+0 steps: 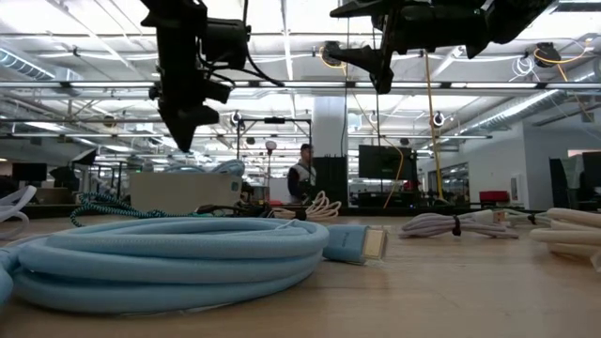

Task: Pick & Place USB Port
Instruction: Put the top blue HDMI cable into the gray bin

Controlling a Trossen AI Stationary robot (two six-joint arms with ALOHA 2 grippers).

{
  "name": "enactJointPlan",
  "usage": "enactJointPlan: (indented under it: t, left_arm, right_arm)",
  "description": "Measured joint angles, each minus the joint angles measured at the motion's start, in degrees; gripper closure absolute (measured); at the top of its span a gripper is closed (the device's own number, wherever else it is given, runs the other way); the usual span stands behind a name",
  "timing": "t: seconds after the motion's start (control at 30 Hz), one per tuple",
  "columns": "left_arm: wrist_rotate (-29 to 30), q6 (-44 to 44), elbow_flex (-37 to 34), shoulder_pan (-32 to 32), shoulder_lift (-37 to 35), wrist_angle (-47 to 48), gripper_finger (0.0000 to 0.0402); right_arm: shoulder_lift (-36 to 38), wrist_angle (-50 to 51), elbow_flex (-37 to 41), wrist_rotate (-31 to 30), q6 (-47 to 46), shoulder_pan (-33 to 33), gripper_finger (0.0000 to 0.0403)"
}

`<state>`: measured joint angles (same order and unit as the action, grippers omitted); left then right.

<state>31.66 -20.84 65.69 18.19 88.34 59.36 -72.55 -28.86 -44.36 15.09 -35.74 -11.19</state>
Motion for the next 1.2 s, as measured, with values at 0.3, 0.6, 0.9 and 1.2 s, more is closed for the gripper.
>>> enactJointPlan:
  t: [0.3, 0.6, 0.9, 1.2]
  left_arm:
    - [0.21, 2.37, 0.09, 3.07, 1.66, -1.37, 0.0330]
    - [-3.05, 5.22, 0.04, 5.41, 5.34, -3.12, 0.0330]
    - [-0.34, 5.74, 0.04, 8.72, 6.18, -2.45, 0.0335]
    - [-3.47, 8.33, 0.04, 11.79, 6.18, -2.50, 0.0388]
  right_arm:
    - [0.00, 0.00, 0.00, 0.03, -0.68, -0.03, 0.0149]
    - [0.00, 0.00, 0.00, 0.16, -1.12, -0.03, 0.0149]
    - [0.00, -0.09, 0.00, 0.18, -1.22, -0.03, 0.0149]
    - [0.00, -3.05, 0.00, 0.20, -3.00, -0.03, 0.0149]
